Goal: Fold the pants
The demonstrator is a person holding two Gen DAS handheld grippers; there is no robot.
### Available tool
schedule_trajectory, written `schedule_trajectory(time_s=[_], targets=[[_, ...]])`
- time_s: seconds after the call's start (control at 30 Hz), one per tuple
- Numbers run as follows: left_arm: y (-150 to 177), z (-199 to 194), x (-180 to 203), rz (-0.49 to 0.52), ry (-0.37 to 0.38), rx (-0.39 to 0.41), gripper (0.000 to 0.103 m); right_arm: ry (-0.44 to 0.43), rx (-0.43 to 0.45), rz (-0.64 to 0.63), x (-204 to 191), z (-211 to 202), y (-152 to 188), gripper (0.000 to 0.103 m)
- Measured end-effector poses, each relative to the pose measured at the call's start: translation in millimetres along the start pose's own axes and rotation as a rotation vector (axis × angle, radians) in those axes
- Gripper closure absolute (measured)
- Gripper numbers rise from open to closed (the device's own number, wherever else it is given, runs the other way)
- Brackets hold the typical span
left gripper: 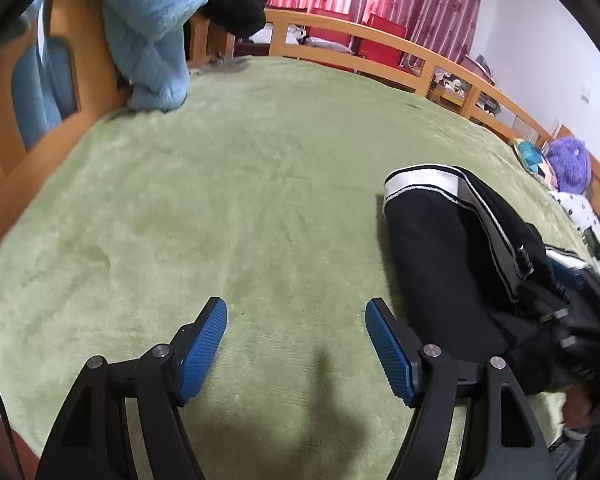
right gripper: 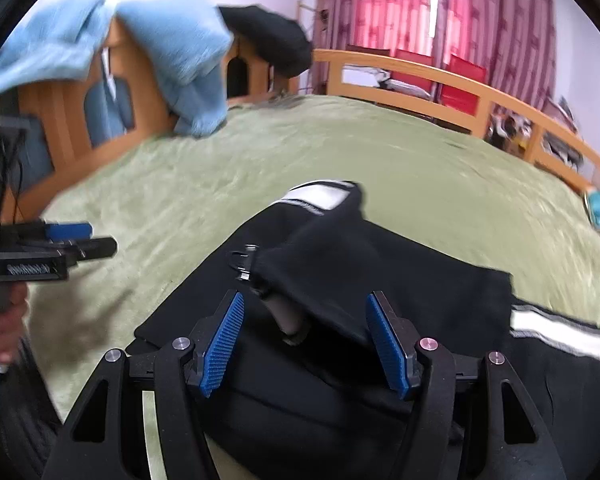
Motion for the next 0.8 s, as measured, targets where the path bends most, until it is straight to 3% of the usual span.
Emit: schedule_trajectory(time_s=[0.03,0.07,0.1,0.13,0.23,0.33,0.47,0.6,0.63,0.73,0.8], targets=[[0,3,-2,-0.010,0.011,-0.002,0.033,0.018,-0.008,-0.036,-8,7,1,0.040],[-1,5,-4,-0.022,0.021,-0.001,0.033,0.051,-0.015,-0.088,-17,18,3,0.049],[-1,7,-6,-0.030,0.031,0.000,0.033,0.085,-0.015,-0.115,-20,24,3,0.065],[-1,8,-8,-0.036,0.037,-0.003,0.033,0.124,-0.021,-0.142,-20,31,4,0.089],[-3,10,-9,-0.040,0.054,-0.008,0.033,0.134,-0.047,-0.119,-4,37,-5,0.092],[-4,14,-8,-0.041,0.080,-0.018,0.033,0.166,-0.024,0.016,52,28,-35,0.093],[-10,17,-1,-0.037,0.091,-0.007,0.033,0.182,-0.055,0.190,125,50,-52,0.088],[-14,24,9,-0.031,0.089,-0.015,0.033,0.258,-0.207,0.222,167,91,-29,0.072],[-14,25,11,-0.028,0.086,-0.019,0.033,0.255,-0.216,0.247,175,90,-23,0.069],[-12,28,19,-0.019,0.086,-0.024,0.033,0.259,-0.169,0.298,194,63,-7,0.042],[-11,29,25,-0.020,0.090,-0.028,0.033,0.247,-0.153,0.331,201,40,8,0.039]])
Point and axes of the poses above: each gripper's, at about its wrist camera, not at the fingertips, and z roughly the way its jaws point, x to its right, y to its underside, the point moved 9 cm from there along z, roughly the way its jaws point, and after that the axes turned 14 degrees about y, right-handed, at the moved point
